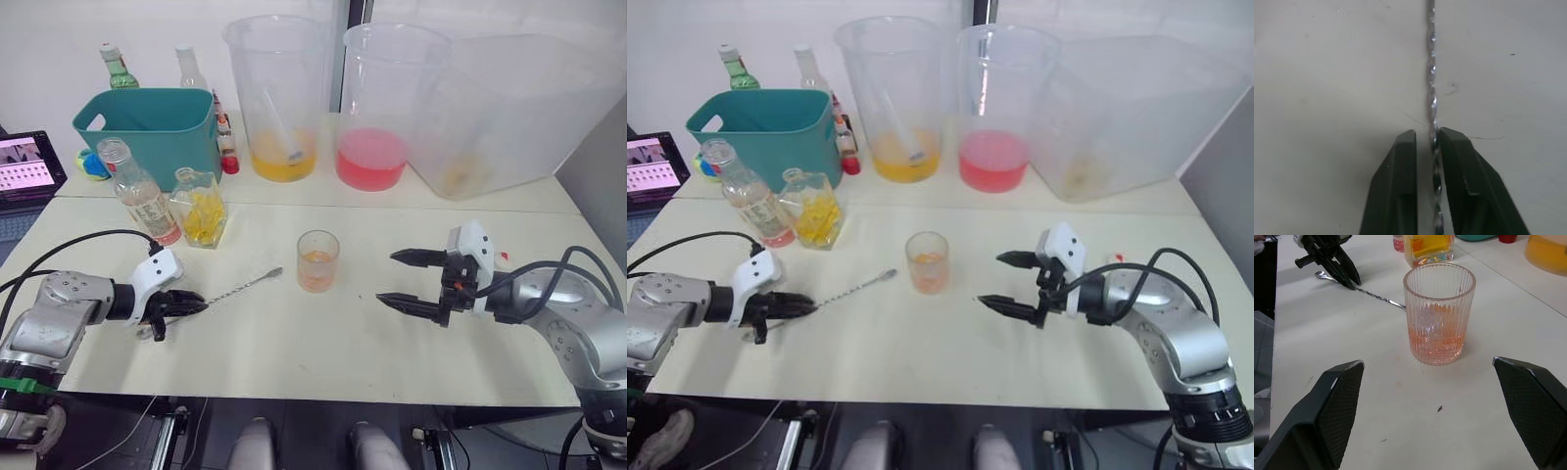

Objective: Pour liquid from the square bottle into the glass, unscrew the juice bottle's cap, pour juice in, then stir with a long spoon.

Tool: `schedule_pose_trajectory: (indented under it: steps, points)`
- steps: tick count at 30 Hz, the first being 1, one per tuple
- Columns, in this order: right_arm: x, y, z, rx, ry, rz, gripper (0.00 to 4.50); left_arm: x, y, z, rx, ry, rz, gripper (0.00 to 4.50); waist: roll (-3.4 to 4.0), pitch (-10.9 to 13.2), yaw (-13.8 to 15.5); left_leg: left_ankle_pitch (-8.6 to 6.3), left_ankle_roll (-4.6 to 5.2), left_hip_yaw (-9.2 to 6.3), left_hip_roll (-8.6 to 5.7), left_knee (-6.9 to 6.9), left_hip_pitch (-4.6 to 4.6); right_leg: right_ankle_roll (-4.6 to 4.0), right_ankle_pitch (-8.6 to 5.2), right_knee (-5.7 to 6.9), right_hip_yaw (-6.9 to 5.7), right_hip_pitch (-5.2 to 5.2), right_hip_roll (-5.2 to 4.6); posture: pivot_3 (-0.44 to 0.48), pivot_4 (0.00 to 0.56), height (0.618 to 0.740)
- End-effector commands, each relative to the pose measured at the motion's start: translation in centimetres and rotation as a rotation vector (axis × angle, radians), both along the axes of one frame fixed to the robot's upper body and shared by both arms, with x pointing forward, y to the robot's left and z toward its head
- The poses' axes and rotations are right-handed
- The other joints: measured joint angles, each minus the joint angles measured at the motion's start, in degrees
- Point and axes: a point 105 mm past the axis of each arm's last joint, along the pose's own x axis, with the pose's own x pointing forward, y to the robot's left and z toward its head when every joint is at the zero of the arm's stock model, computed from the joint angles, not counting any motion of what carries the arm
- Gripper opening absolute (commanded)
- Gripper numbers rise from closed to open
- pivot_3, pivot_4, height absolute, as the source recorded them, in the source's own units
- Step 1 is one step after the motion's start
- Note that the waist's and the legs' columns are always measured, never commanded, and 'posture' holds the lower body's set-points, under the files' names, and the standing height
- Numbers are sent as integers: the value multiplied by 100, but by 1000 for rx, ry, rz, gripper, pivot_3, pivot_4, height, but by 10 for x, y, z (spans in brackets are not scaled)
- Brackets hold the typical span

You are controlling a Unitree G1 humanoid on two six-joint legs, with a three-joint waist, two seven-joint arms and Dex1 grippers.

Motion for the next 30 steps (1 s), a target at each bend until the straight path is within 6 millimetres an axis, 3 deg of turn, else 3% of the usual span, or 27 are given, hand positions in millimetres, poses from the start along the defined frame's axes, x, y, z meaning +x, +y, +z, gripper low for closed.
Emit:
schedule_pose_trajectory:
  steps: [1, 3, 6, 15, 19, 24, 27, 30]
  points:
    - [-4, 1, 14, 13, -57, 3, 4500, 3, 9, 1, 36, -3, 24, 2236, 1, 0, 0, 1, 1, 0, 1, 0, 1, 0, 0, 2, 0, 0, 1, 0, 150, 726]
    - [-4, 2, 14, 14, -56, 4, 4500, 5, 4, 14, -8, -7, 14, 2920, 1, 0, 0, 1, 2, 0, 3, 1, -1, -1, 0, 2, 0, 0, 4, 0, 150, 726]
    - [-4, 4, 14, 20, -51, 9, 4500, -2, 6, 19, 22, 24, -18, 2920, -1, 1, -1, 1, 2, 0, 3, 3, -7, -1, 0, 3, -1, -3, 3, 0, 150, 726]
    - [-4, 8, 13, 31, -52, 8, 4500, -10, 1, -6, 101, 94, -30, 2920, 1, 2, 13, 0, 4, 2, 5, 3, -8, -2, -1, 2, -1, -3, 3, 0, 150, 726]
    - [-6, 7, 12, 28, -51, 4, 4500, -17, 6, -21, 157, 150, -26, 1752, 4, 1, 4, 0, 5, 3, 6, 2, -4, -2, -1, 3, -1, -2, 3, 0, 150, 726]
    - [-10, 5, 11, 25, -44, 16, 4500, -15, 8, -21, 151, 144, -19, 118, 19, -7, -11, -1, 6, 4, 6, 2, -2, -2, -1, 3, 1, -2, 4, 0, 150, 726]
    - [-11, 5, 12, 26, -42, 23, 4500, -8, 9, -14, 122, 109, 1, 53, 28, -12, -9, -1, 6, 6, 6, 2, 1, -2, -1, 3, 3, -1, 4, 0, 150, 726]
    - [-14, 4, 21, 59, -52, 32, 4500, 3, 13, 7, 67, 31, 70, 53, 30, -13, -1, -1, 6, 6, 6, 2, 1, -2, -1, 4, 2, 0, 4, 0, 150, 726]
